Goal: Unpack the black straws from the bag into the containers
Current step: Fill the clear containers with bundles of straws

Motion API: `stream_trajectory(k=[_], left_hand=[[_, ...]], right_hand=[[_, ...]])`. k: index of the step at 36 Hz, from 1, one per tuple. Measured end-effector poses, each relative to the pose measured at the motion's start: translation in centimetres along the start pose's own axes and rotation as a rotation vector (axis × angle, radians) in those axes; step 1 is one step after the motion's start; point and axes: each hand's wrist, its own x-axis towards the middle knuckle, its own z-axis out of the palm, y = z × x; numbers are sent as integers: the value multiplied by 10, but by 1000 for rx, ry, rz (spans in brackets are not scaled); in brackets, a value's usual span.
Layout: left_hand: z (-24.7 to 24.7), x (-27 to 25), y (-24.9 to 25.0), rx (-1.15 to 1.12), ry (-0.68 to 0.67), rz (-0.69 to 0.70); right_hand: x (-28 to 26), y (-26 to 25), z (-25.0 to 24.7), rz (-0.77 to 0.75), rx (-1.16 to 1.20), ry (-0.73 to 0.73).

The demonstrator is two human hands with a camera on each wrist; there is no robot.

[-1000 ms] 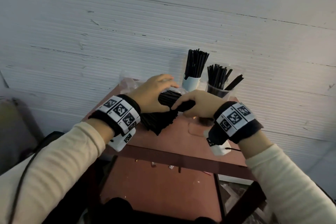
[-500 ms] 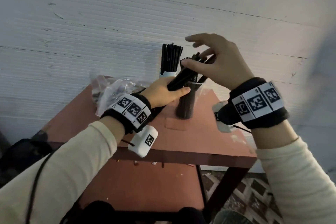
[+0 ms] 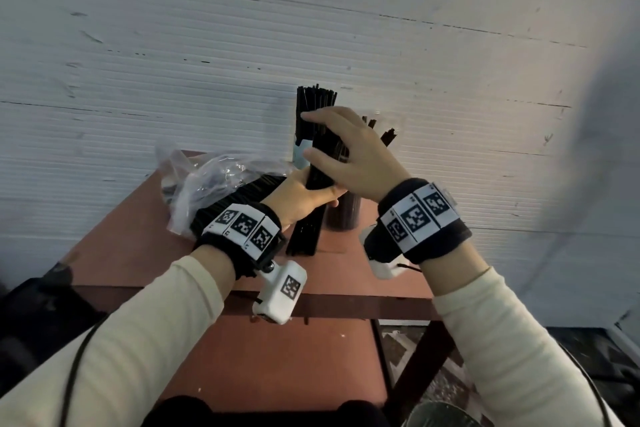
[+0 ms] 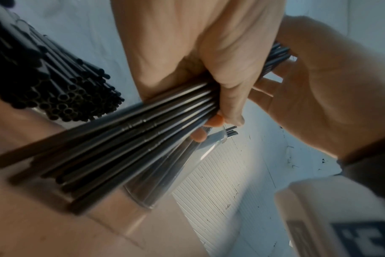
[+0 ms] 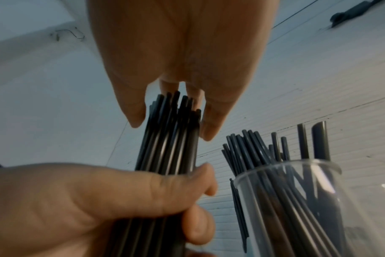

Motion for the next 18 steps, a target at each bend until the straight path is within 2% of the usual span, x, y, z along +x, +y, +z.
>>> stream_trajectory(k=[2, 6, 9, 13, 18], left_hand=[[-2, 1, 0, 10, -4, -1], [-4, 3, -7, 38, -41, -48], [-5, 2, -15, 103, -96, -109], [-3, -1, -16, 171, -61, -106], [-10, 0, -13, 282, -22, -82]], right_hand=[[1, 2, 2, 13, 10, 21], [1, 7, 8, 35, -1, -33], [-2, 8, 11, 23, 26, 10], [-5, 5, 11, 17, 49, 58], [-11, 2, 3, 165, 73, 202]])
